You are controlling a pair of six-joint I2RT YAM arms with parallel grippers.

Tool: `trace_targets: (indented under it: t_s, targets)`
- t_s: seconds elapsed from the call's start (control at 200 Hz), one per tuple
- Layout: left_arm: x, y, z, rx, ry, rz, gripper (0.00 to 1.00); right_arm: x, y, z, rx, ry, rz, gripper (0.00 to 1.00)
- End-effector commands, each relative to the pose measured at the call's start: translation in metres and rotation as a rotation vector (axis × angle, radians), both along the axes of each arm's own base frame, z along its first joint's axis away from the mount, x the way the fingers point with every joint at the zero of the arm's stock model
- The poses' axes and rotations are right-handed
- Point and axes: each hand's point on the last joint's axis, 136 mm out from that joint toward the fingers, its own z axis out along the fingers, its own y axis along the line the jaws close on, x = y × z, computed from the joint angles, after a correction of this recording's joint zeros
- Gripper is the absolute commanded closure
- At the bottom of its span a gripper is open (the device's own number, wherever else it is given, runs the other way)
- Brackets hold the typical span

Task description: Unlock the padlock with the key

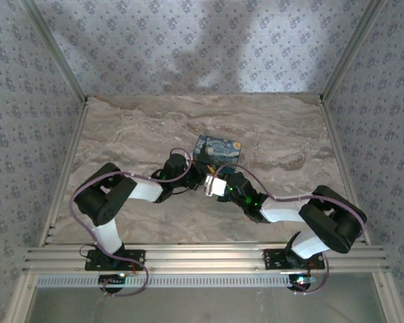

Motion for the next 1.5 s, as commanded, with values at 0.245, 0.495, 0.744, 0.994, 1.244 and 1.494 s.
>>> trace_targets:
  t_s: [0.245, 0.495, 0.744, 0.994, 1.244, 1.494]
  targets:
    - [0.0, -0.012, 0.031, -0.07, -0.065, -0.028, 1.0, 0.011, 0.005, 0.018, 0.094, -0.021, -0.066, 1.0]
    - [0.0, -0.012, 0.031, -0.071, -0.065, -0.027, 1.0, 0.01, 0.005, 0.022, 0.152, -0.001, -0.105, 1.0]
    - [-0.001, -0.012, 0.03, -0.07, -0.064, -0.025, 1.0, 0.009, 0.004, 0.024, 0.28, 0.057, -0.17, 1.0]
    - [-0.001, -0.012, 0.028, -0.069, -0.061, -0.025, 1.0, 0.004, 0.005, 0.021, 0.415, 0.139, -0.212, 1.0]
    - [-0.001, -0.013, 0.029, -0.068, -0.062, -0.025, 1.0, 0.002, 0.003, 0.015, 0.404, 0.144, -0.219, 1.0]
    - [-0.001, -0.013, 0.029, -0.064, -0.065, -0.026, 1.0, 0.002, 0.005, 0.013, 0.391, 0.146, -0.215, 1.0]
